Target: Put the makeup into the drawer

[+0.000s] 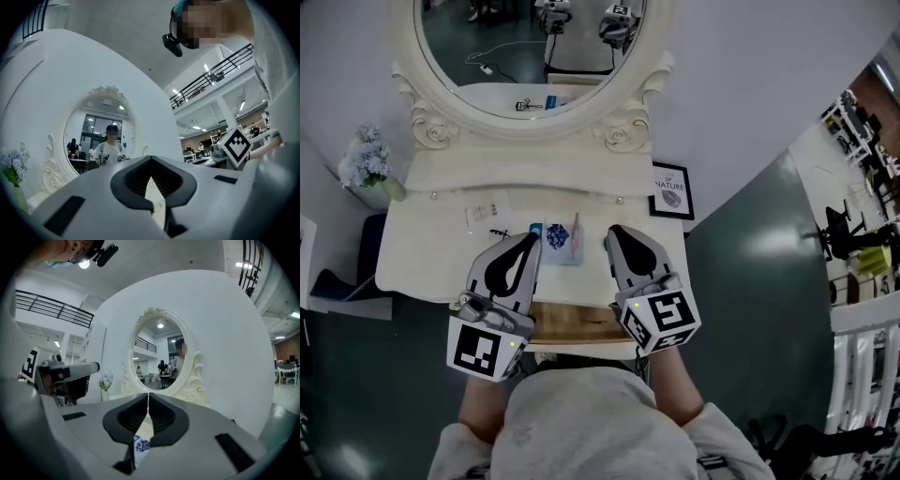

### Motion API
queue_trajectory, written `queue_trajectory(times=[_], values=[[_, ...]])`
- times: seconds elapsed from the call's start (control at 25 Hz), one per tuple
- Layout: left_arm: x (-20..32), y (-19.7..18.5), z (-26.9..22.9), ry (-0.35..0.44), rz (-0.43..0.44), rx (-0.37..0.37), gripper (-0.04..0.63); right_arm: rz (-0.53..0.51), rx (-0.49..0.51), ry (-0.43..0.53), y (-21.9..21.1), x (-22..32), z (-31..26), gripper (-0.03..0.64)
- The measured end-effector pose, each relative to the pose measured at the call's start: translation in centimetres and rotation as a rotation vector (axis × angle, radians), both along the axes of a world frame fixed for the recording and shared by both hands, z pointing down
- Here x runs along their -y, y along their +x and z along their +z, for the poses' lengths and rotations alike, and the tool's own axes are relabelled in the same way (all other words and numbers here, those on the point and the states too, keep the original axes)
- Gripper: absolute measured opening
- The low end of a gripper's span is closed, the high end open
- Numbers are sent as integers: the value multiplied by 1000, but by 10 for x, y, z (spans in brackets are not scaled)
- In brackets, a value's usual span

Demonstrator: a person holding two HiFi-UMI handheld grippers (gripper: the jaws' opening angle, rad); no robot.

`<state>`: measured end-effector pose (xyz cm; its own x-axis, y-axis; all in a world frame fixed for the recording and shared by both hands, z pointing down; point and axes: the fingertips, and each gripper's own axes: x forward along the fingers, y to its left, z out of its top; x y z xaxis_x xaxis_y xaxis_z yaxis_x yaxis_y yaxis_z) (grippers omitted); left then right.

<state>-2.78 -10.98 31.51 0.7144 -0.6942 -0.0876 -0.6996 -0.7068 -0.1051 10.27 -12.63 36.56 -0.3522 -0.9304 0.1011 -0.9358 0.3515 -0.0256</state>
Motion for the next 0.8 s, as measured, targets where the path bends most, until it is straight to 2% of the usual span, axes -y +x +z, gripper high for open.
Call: queue_trajectory(times=[0.16, 0.4, 0.56, 0.68, 0.8], values=[[4, -2, 3, -7, -3, -4, 12, 3, -36, -127, -1, 18, 40, 23], [7, -7, 10, -28, -11, 1, 12, -15, -27, -308, -8, 29, 97, 23], [9, -9, 14, -40, -16, 0, 12, -15, -36, -390, -11, 29, 126, 23], [12, -10, 5, -1, -21, -38, 12, -11, -27, -439, -11, 31, 142, 23], [12, -12, 18, -48, -21, 3, 12, -14, 0, -494, -13, 36, 158, 23]])
